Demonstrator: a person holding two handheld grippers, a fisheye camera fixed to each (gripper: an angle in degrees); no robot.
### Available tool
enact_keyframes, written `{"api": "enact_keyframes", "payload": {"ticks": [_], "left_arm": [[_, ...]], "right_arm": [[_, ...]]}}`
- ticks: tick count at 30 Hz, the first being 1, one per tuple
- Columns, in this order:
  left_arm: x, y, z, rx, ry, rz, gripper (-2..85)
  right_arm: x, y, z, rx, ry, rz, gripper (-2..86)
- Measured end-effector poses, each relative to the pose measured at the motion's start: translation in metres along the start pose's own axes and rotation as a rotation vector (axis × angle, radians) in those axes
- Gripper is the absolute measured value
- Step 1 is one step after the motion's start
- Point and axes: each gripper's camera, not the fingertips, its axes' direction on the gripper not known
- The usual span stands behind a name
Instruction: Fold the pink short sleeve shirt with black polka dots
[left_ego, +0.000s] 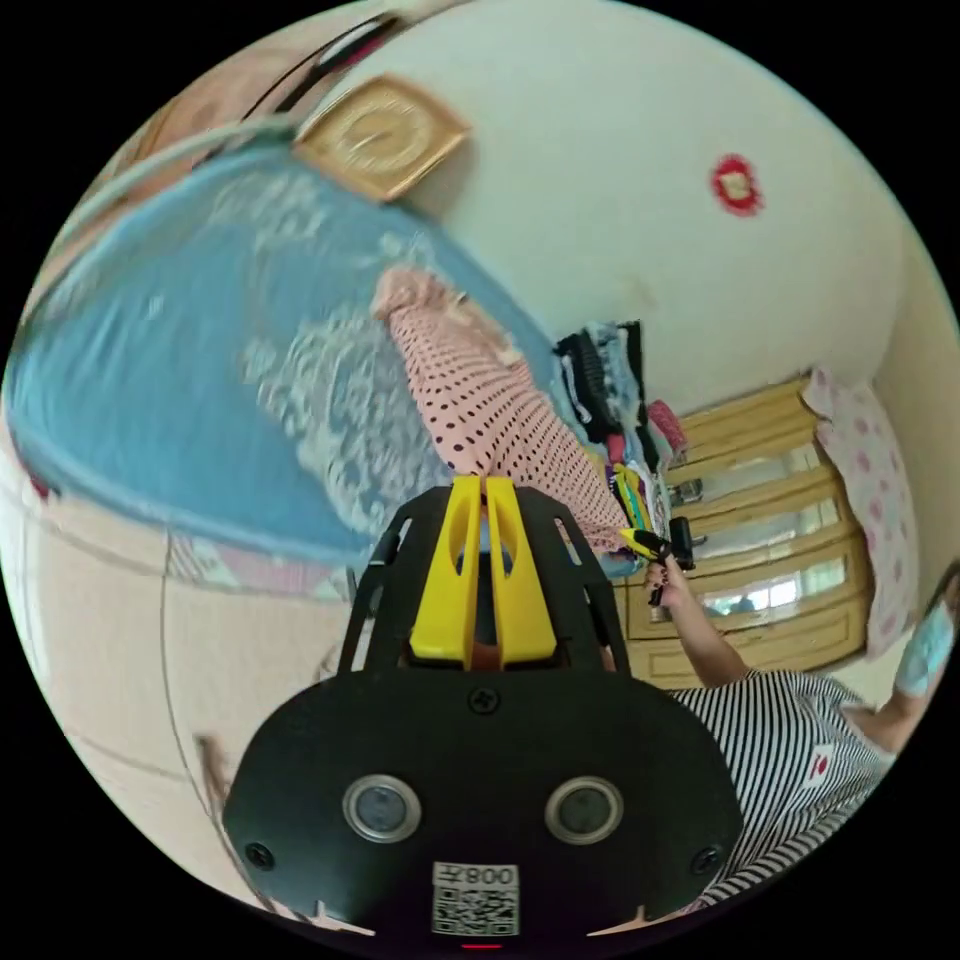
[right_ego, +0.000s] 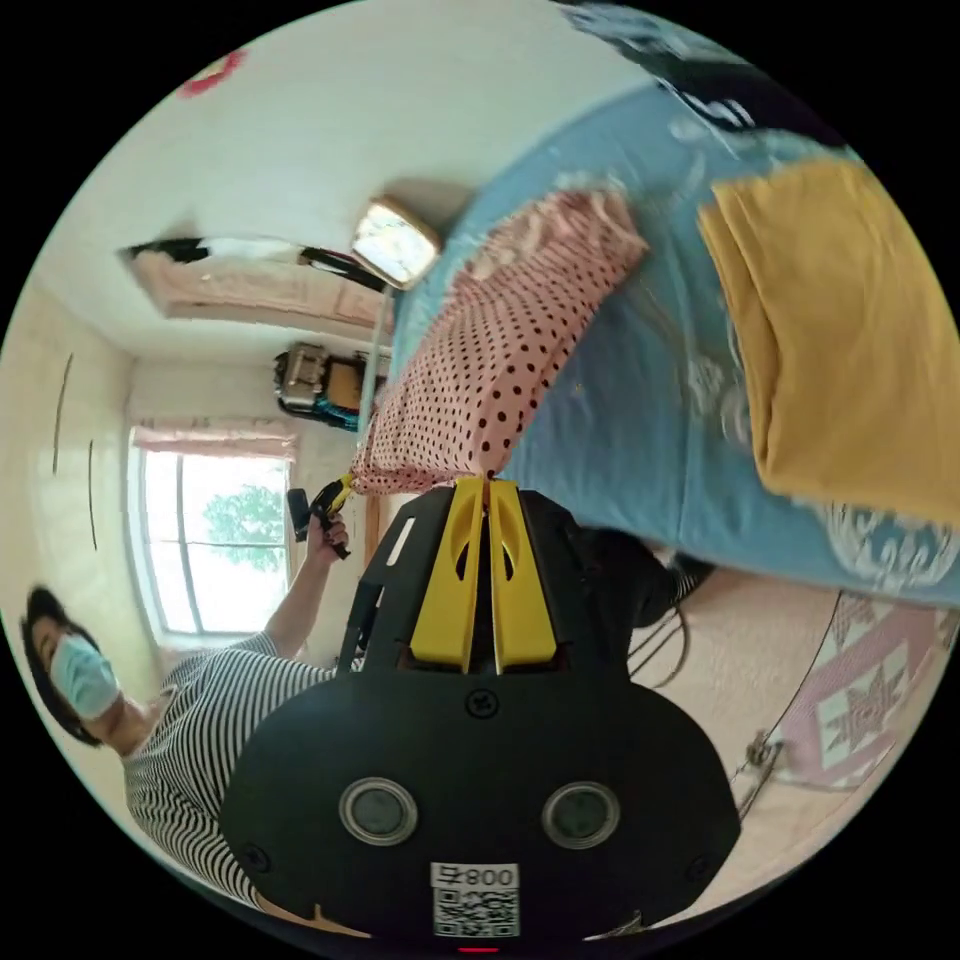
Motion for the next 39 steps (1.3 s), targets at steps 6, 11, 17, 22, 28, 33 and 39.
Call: {"api": "enact_keyframes", "payload": {"ticks": [6, 11, 17, 22, 28, 33, 39], "left_arm": [[-0.039, 0.052, 0.039, -0.075, -0.028, -0.174, 0.6], [-0.03, 0.058, 0.046, -0.082, -0.054, -0.141, 0.6], [-0.029, 0.067, 0.065, -0.09, -0.066, -0.176, 0.5], [-0.031, 0.076, 0.087, -0.108, -0.087, -0.226, 0.6], [-0.029, 0.081, 0.112, -0.122, -0.119, -0.277, 1.1], [-0.024, 0.084, 0.129, -0.092, -0.092, -0.338, 1.7], [-0.011, 0.084, 0.141, -0.046, -0.048, -0.386, 1.8]], "right_arm": [[0.058, 0.039, 0.035, -0.057, 0.024, 0.197, 0.3], [0.057, 0.049, 0.031, -0.046, 0.034, 0.184, 0.3], [0.062, 0.061, 0.039, -0.035, 0.033, 0.206, 0.4], [0.081, 0.075, 0.048, -0.021, 0.006, 0.276, 0.5], [0.097, 0.088, 0.059, -0.011, -0.039, 0.338, 0.5], [0.105, 0.101, 0.066, 0.032, -0.123, 0.37, 0.6], [0.107, 0.12, 0.062, 0.106, -0.214, 0.391, 0.3]]}}
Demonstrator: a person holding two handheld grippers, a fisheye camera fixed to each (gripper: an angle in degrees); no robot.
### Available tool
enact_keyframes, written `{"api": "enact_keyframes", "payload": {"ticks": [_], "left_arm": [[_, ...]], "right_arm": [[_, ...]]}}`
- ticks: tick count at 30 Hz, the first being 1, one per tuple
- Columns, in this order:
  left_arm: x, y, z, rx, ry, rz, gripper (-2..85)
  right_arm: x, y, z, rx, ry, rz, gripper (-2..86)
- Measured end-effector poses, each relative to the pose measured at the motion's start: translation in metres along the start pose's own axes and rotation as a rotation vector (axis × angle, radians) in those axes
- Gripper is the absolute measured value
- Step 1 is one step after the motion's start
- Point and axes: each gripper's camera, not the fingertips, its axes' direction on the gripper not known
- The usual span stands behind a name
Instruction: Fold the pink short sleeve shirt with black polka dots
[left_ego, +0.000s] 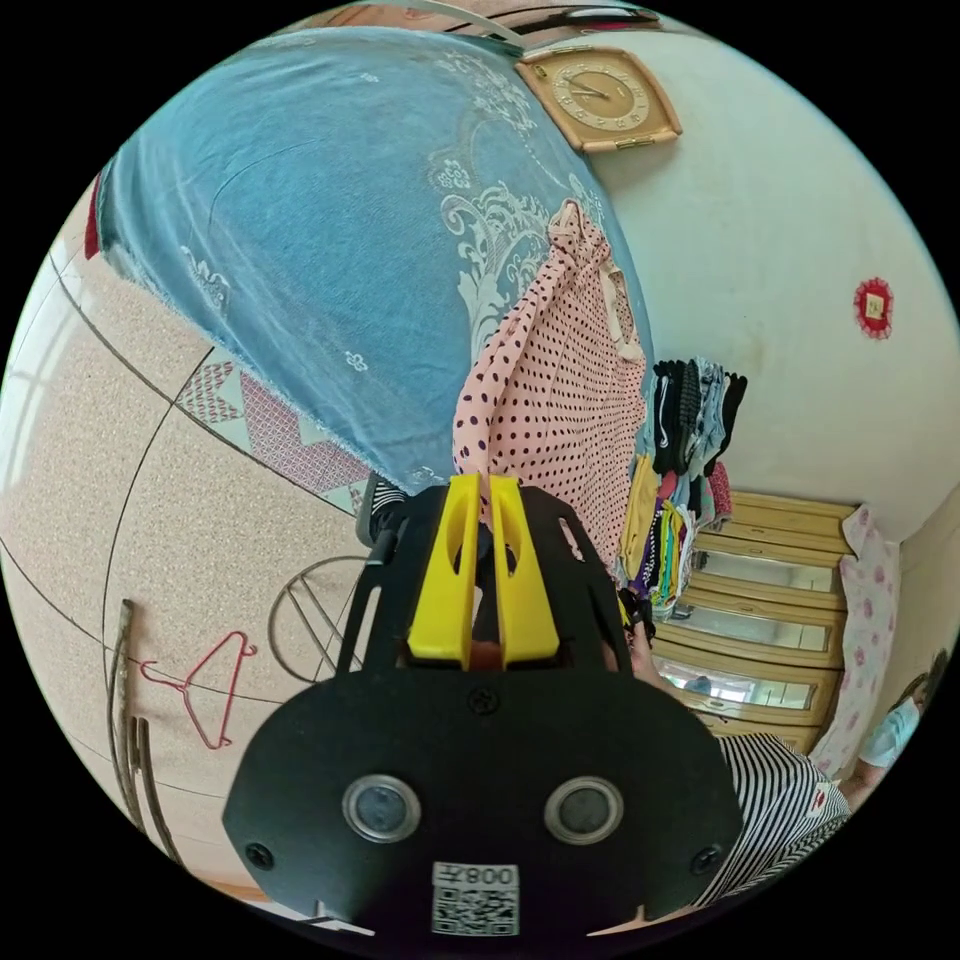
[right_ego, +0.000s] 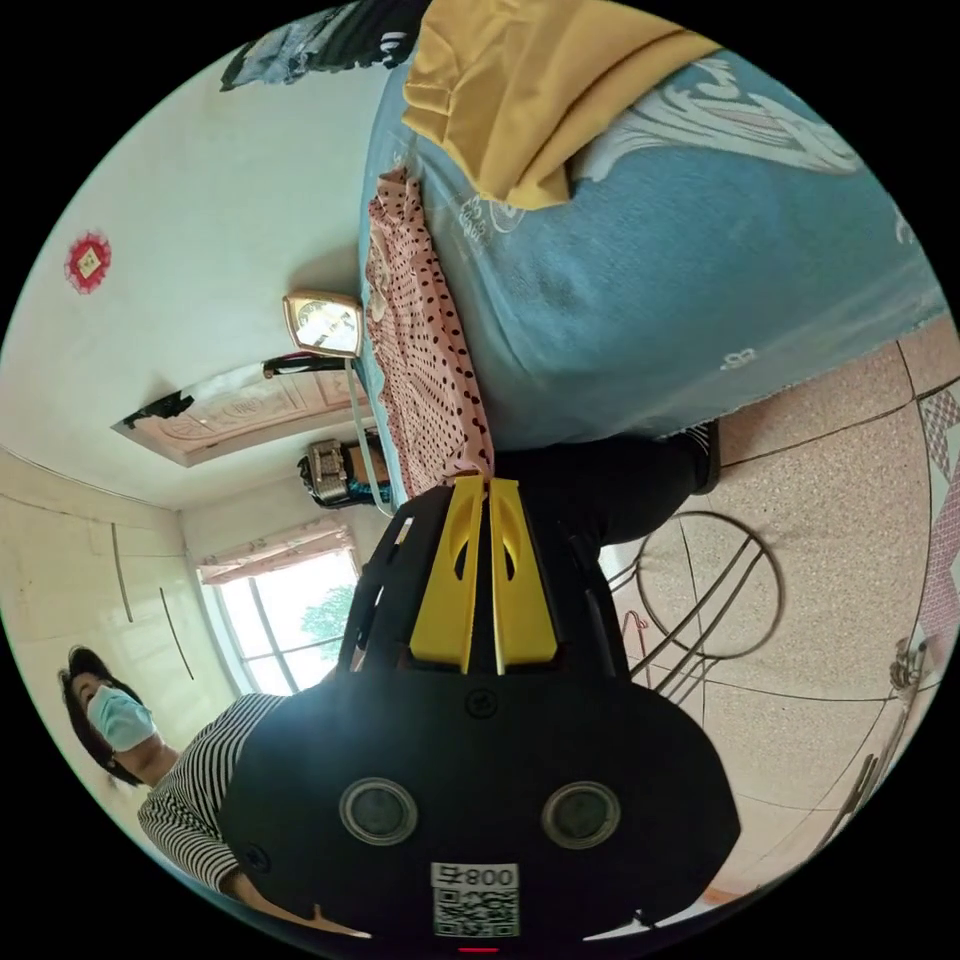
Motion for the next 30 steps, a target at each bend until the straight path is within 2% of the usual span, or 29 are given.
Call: {"api": "enact_keyframes", "payload": {"ticks": [5, 8, 11, 16, 17, 19, 21, 22, 27, 30], "left_arm": [[0.02, 0.003, -0.002, 0.088, -0.019, -0.035, 1.3], [0.05, -0.004, 0.001, 0.121, -0.055, 0.022, 0.7], [0.096, -0.024, 0.025, 0.067, -0.125, 0.124, 0.4], [0.169, -0.063, 0.088, -0.023, -0.207, 0.23, 0.3], [0.185, -0.072, 0.105, -0.037, -0.242, 0.248, 0.3], [0.206, -0.083, 0.13, -0.068, -0.31, 0.27, 0.3], [0.229, -0.094, 0.164, -0.124, -0.461, 0.296, 0.3], [0.236, -0.096, 0.169, -0.117, -0.48, 0.319, 0.3], [0.281, -0.109, 0.198, -0.115, -0.522, 0.451, 0.3], [0.297, -0.126, 0.206, -0.157, -0.478, 0.396, 0.4]], "right_arm": [[-0.013, 0.015, -0.019, 0.102, 0.006, -0.003, 0.1], [-0.05, 0.017, -0.029, 0.18, 0.071, -0.085, 0.0], [-0.109, 0.005, -0.016, 0.179, 0.247, -0.223, 0.0], [-0.192, -0.029, 0.055, 0.087, 0.608, -0.428, 0.0], [-0.197, -0.032, 0.066, 0.068, 0.653, -0.443, 0.0], [-0.207, -0.041, 0.111, -0.023, 0.864, -0.494, 0.1], [-0.208, -0.043, 0.142, -0.08, 1.023, -0.503, 0.0], [-0.216, -0.038, 0.152, -0.047, 1.086, -0.559, 0.0], [-0.231, -0.027, 0.177, 0.035, 1.218, -0.677, 0.0], [-0.237, -0.037, 0.174, 0.048, 1.167, -0.628, 0.1]]}}
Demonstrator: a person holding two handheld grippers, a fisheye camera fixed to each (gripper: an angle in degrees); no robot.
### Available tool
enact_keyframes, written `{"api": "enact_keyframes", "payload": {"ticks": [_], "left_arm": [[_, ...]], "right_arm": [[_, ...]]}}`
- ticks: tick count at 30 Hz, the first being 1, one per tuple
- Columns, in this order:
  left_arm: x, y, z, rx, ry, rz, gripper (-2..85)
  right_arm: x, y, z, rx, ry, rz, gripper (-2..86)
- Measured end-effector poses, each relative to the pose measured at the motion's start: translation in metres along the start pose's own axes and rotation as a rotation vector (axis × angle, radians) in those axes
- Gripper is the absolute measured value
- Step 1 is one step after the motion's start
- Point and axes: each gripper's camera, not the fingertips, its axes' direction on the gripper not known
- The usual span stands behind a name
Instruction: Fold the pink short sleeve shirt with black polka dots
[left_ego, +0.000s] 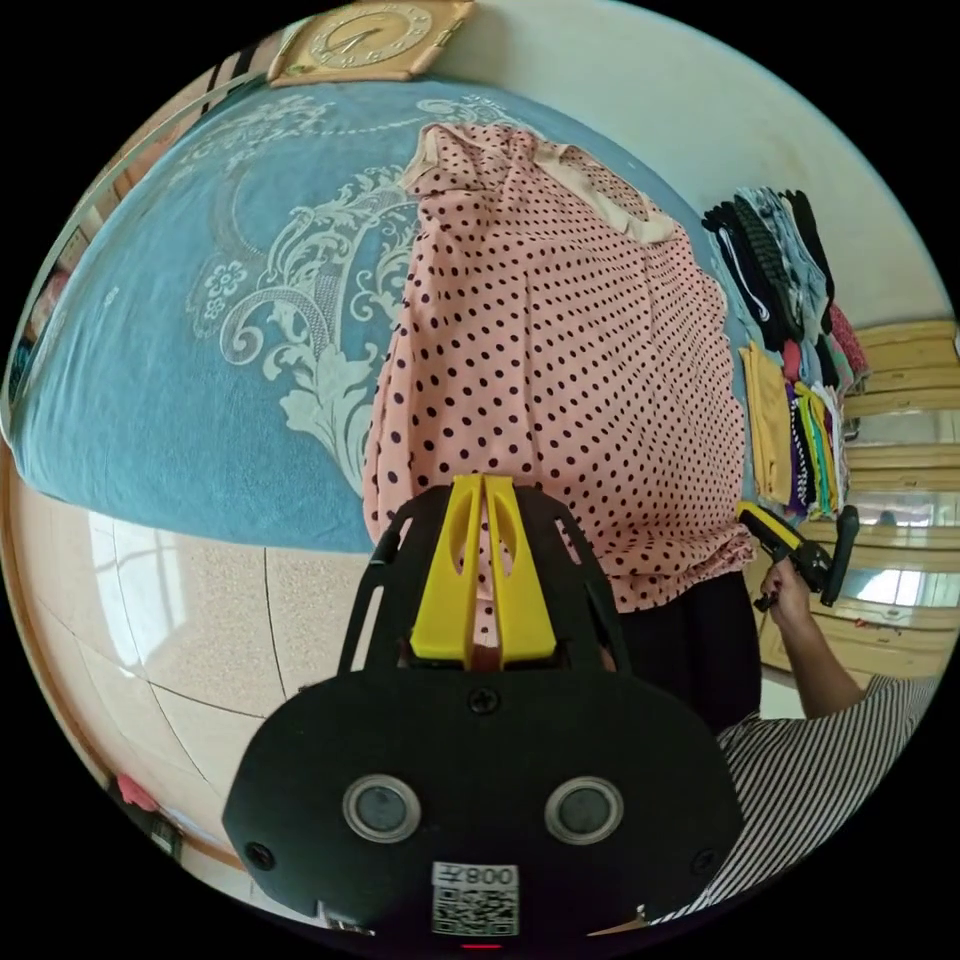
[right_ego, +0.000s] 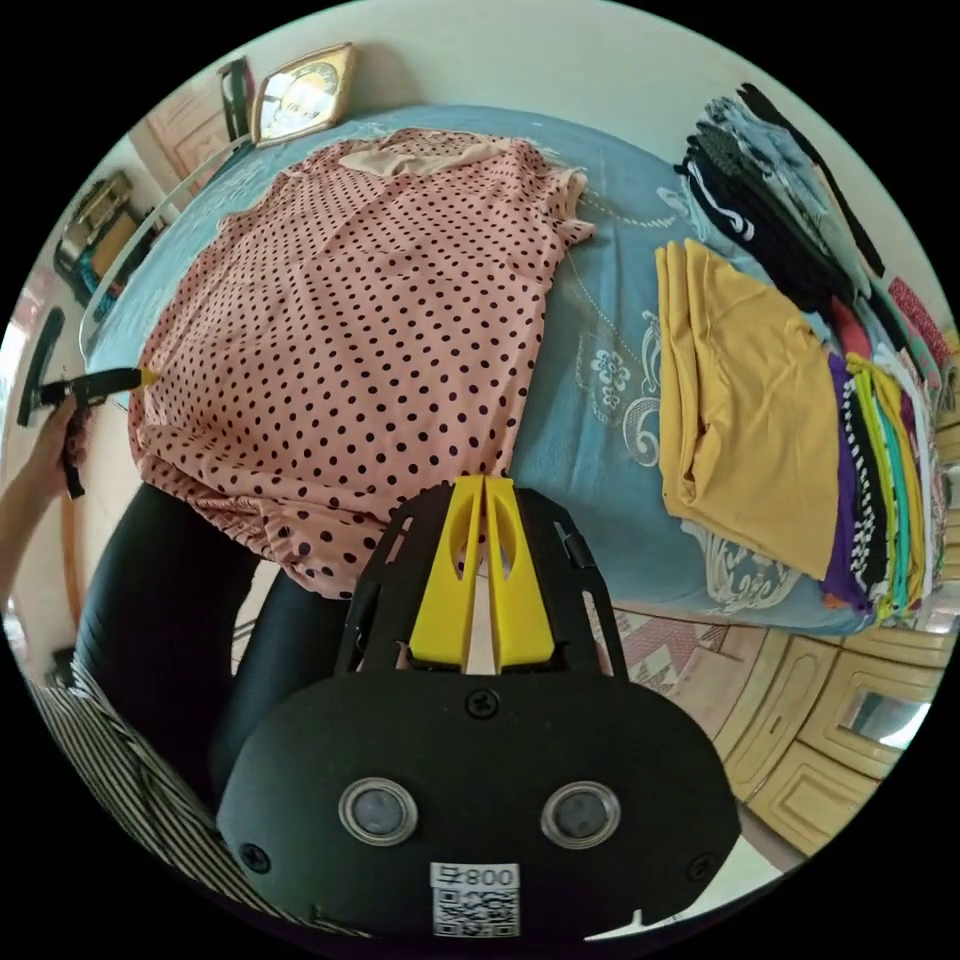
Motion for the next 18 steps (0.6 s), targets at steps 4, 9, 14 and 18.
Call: {"api": "enact_keyframes", "payload": {"ticks": [4, 9, 14, 18], "left_arm": [[0.018, -0.02, -0.019, 0.112, 0.028, -0.03, 0.8], [0.075, -0.087, -0.028, 0.2, 0.157, 0.099, 3.0], [0.166, -0.193, -0.001, 0.16, 0.332, 0.319, 6.2], [0.261, -0.293, 0.03, 0.133, 0.36, 0.492, 6.9]], "right_arm": [[0.037, -0.021, -0.003, -0.051, -0.24, 0.147, 0.3], [0.081, -0.044, -0.02, 0.12, -0.347, 0.284, 1.1], [0.113, -0.105, -0.015, 0.227, -0.39, 0.31, 5.2], [0.132, -0.168, 0.002, 0.263, -0.444, 0.299, 7.8]]}}
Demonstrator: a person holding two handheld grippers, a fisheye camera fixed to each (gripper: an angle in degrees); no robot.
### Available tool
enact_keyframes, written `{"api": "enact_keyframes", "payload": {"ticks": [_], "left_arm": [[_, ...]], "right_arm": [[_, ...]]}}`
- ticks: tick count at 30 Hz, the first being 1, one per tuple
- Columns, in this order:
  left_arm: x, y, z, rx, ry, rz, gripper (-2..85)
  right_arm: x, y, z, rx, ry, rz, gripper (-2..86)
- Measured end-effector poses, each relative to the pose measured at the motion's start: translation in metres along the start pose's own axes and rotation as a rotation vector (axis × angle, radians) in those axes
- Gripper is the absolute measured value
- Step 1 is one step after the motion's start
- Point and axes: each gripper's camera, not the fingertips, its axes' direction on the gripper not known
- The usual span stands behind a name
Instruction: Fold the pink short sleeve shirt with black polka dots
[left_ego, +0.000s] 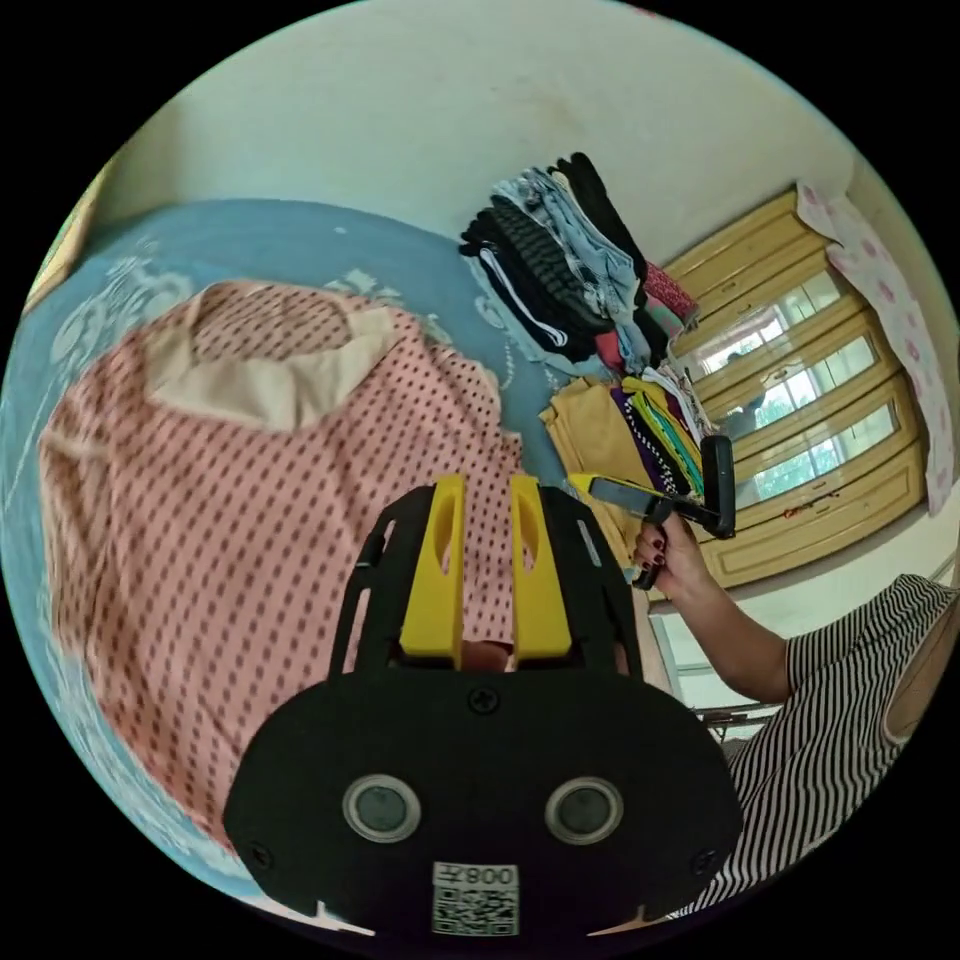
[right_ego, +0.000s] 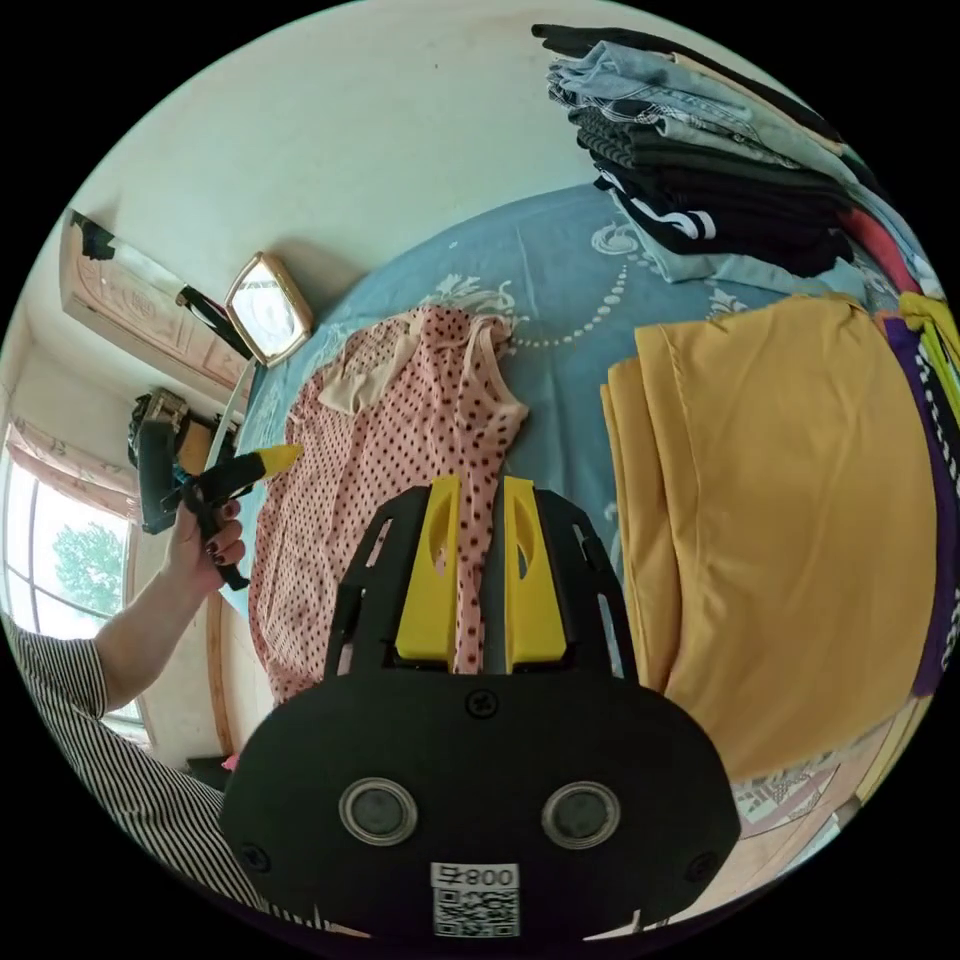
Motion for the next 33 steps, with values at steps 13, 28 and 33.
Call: {"api": "enact_keyframes", "payload": {"ticks": [13, 28, 33], "left_arm": [[0.008, -0.214, 0.139, -0.109, -0.121, 0.108, 9.4], [-0.123, -0.205, 0.036, 0.049, -0.239, -0.041, 9.9], [-0.158, -0.236, 0.036, -0.061, -0.348, 0.069, 9.8]], "right_arm": [[0.007, -0.096, 0.075, 0.026, 0.045, 0.011, 7.9], [-0.095, -0.22, 0.117, 0.032, -0.054, -0.412, 7.7], [-0.163, -0.289, 0.183, -0.111, 0.003, -0.667, 8.2]]}}
